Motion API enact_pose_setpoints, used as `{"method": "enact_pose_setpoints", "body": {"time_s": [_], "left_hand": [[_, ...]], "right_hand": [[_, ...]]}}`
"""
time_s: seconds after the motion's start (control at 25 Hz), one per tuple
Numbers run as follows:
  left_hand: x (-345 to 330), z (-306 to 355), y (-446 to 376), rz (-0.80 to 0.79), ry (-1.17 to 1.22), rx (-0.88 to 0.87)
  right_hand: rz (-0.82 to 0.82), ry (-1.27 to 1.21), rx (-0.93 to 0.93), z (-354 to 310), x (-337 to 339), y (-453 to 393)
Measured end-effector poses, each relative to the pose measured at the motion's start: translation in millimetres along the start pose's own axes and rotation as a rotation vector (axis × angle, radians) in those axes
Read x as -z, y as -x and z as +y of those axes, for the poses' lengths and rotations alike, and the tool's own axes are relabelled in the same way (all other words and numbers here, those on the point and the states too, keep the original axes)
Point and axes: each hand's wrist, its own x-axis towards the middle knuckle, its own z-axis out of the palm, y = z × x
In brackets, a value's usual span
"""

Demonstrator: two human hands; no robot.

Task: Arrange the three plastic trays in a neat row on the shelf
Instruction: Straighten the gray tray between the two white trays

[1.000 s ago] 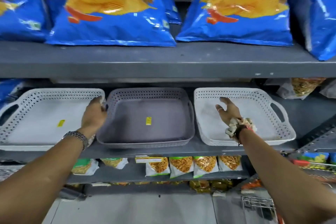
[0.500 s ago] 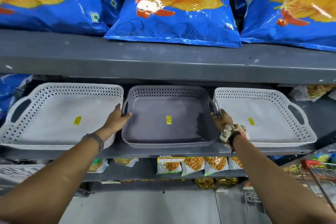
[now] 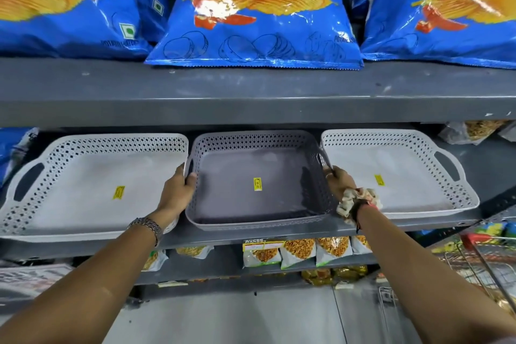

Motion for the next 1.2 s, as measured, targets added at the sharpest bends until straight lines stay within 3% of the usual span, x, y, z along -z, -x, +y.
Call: {"method": "enact_pose_setpoints", "body": {"time_s": [0.68,1.2], "left_hand": [[-9.2,2.5,-17.1,0.051,-0.03,0.004],[-8.8,2.5,6.2,0.069,0.022,0.02]], "right_hand": [[0.073,0.129,0.038,-2.2,-9.6,-13.8],[-0.006,0.114,-0.022,-0.8,-5.5,9.1]]}}
